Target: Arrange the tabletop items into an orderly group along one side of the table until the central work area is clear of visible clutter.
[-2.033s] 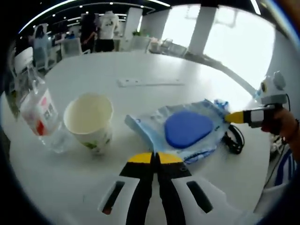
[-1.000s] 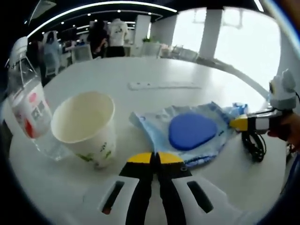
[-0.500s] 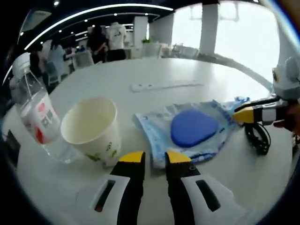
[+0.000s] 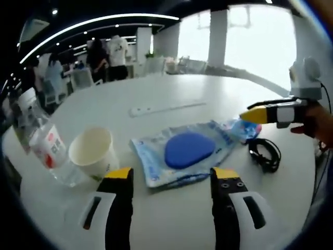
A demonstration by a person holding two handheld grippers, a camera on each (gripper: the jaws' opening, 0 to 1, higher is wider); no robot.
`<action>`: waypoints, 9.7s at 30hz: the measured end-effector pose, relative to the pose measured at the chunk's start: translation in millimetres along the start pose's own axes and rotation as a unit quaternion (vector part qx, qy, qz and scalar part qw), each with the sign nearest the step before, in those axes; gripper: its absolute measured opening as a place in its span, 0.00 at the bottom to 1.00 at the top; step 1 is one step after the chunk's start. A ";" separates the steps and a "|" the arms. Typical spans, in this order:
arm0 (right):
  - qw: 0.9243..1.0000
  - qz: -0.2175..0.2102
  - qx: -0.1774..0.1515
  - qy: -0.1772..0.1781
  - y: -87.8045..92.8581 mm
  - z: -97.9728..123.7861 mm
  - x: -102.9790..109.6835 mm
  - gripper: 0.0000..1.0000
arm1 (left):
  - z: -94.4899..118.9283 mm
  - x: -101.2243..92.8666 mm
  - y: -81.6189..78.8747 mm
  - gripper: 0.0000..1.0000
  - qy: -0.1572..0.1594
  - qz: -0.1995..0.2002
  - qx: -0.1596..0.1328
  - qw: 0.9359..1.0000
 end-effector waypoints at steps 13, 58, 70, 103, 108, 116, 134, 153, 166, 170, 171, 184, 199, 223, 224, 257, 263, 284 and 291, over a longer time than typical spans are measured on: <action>0.999 0.002 0.012 0.040 21.5 11.8 -22.7 0.75 | 28.6 -42.9 -10.5 0.99 0.082 -0.026 -0.012 0.996; 0.994 0.055 -0.033 0.088 27.9 -16.7 -32.2 0.44 | 155.2 -42.9 11.8 0.99 0.094 -0.027 -0.002 0.995; 0.994 0.061 -0.009 0.095 39.5 -29.8 -38.8 0.28 | 163.1 -20.9 15.0 0.95 0.073 -0.008 -0.012 0.997; 0.993 0.064 0.044 0.090 47.7 -47.7 -38.1 0.05 | 163.1 -9.0 29.7 0.84 0.057 -0.015 0.000 0.998; 0.992 0.079 0.044 0.087 44.2 -45.8 -37.3 0.08 | 163.5 -8.1 29.3 0.85 0.058 -0.013 0.000 0.998; 0.996 0.045 0.013 0.079 23.2 -34.0 -32.6 0.22 | 164.5 -7.1 30.1 0.85 0.055 -0.008 -0.002 0.998; 0.998 -0.024 0.037 0.055 23.1 2.5 -19.0 0.72 | 176.2 -17.5 24.8 0.99 0.073 -0.025 -0.017 0.997; 0.994 -0.032 0.103 0.027 43.5 24.1 4.1 0.81 | 197.5 -18.6 23.4 0.99 0.070 -0.042 -0.039 0.996; 0.986 -0.040 0.159 0.018 81.7 23.0 17.3 0.72 | 209.1 -20.4 33.0 0.99 0.061 -0.045 -0.044 0.996; 0.985 -0.040 0.168 0.028 86.3 21.9 17.0 0.66 | 208.7 -22.0 37.0 0.99 0.063 -0.042 -0.043 0.996; 0.984 -0.040 0.169 0.029 86.8 21.8 17.0 0.64 | 208.2 -21.1 38.5 0.99 0.062 -0.041 -0.042 0.996; 0.983 -0.045 0.174 0.046 97.4 22.3 19.6 0.34 | 205.1 -7.0 52.6 0.99 0.045 -0.034 -0.035 0.998; 0.978 -0.074 0.183 0.074 99.2 21.2 15.3 0.13 | 203.4 -1.3 61.1 0.98 0.032 -0.024 -0.032 0.999; 0.983 -0.087 0.139 0.078 71.1 48.4 16.2 0.09 | 204.5 -11.5 56.9 0.94 0.058 -0.003 -0.042 0.997; 0.984 -0.086 0.138 0.079 69.5 50.8 16.5 0.09 | 204.5 -12.0 56.9 0.94 0.058 -0.004 -0.042 0.997; 0.995 -0.016 0.098 0.026 32.8 60.3 62.5 0.09 | 204.7 -7.3 58.6 0.93 0.058 -0.013 -0.038 0.998; 0.993 0.012 0.110 0.030 37.9 52.1 63.6 0.09 | 205.1 -6.4 58.7 0.93 0.055 -0.011 -0.037 0.998; 0.985 0.092 0.147 0.024 73.5 29.3 72.0 0.10 | 203.2 -2.5 62.7 0.93 0.042 0.000 -0.029 0.999; 0.984 0.102 0.148 0.014 80.2 26.4 74.6 0.10 | 203.4 -3.7 60.4 0.94 0.047 0.010 -0.038 0.998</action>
Point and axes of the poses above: the point that each gripper's makers call its tool centre point, and the gripper's own axes: z roughly backward along the fingers, x roughly to its left, y roughly out of its underside, the point moved 4 cm from there along z, roughly backward along the fingers, and after that the axes turned 4 degrees about z, right-handed, at the moved point
